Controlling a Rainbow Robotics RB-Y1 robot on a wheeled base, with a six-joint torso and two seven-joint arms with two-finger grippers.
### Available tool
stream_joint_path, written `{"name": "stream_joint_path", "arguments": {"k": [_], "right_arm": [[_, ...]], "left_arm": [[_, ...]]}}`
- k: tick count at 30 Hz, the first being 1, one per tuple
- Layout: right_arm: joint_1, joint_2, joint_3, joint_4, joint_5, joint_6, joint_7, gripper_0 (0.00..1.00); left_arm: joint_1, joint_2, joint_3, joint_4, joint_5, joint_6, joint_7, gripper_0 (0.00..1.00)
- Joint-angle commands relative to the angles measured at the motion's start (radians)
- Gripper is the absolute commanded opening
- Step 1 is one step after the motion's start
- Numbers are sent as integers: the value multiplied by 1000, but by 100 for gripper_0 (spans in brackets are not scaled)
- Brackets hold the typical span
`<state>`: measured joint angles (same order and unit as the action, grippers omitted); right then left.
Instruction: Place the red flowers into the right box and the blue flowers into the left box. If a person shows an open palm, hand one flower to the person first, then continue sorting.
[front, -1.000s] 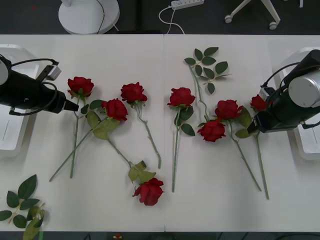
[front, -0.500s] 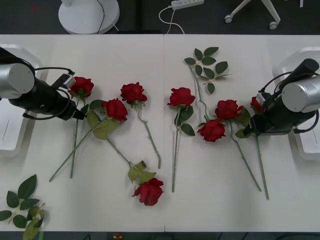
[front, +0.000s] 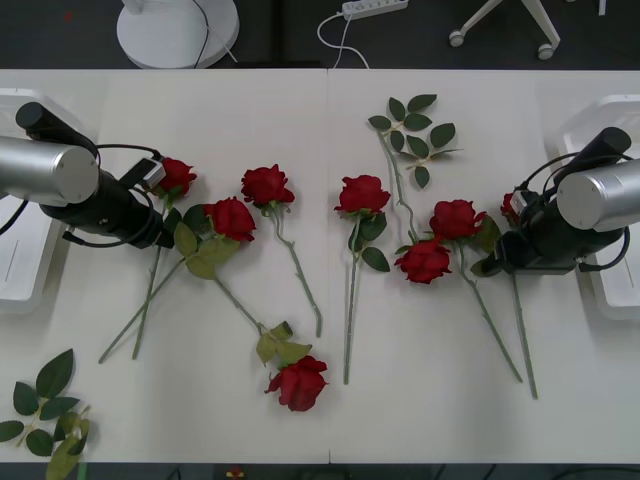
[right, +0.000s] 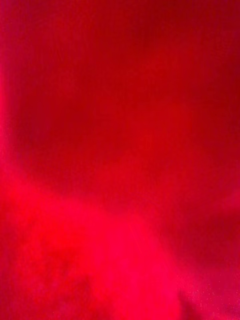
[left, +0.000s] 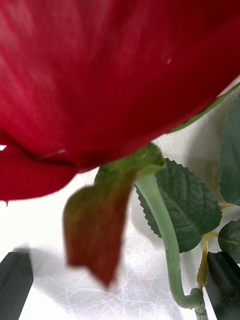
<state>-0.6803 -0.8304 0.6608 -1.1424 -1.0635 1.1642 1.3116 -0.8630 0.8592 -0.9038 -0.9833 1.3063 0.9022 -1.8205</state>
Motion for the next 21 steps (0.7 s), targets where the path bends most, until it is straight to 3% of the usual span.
{"name": "stream_joint_path", "arguments": {"k": [1,4,6,7,9,10,17,18,19,21], "right_arm": [[28,33,-4,24,11,-60,0,100],[33,39,-4,39,13,-77,11,100],[35,45,-4,53,13,-86,14,100],[35,50,-3,69,13,-97,18,100],[35,59,0,87,13,-113,26,100],[35,63,3,98,14,-124,32,100],[33,79,36,144,10,-196,49,61],[35,80,37,150,11,-204,54,45],[35,80,39,151,11,-205,55,39],[35,82,39,155,11,-205,58,14]], "left_arm": [[-51,-6,-29,17,-15,9,55,100],[-51,-6,-29,22,-21,11,55,100],[-51,-6,-29,23,-22,9,55,75],[-50,-6,-30,23,-25,11,55,45],[-51,-6,-29,26,-29,9,55,9],[-50,-6,-29,26,-29,11,55,0],[-50,-6,-29,29,-39,9,55,0],[-51,-6,-29,29,-41,9,55,0],[-51,-6,-29,31,-42,7,55,0],[-51,-6,-29,31,-44,3,56,0]]}}
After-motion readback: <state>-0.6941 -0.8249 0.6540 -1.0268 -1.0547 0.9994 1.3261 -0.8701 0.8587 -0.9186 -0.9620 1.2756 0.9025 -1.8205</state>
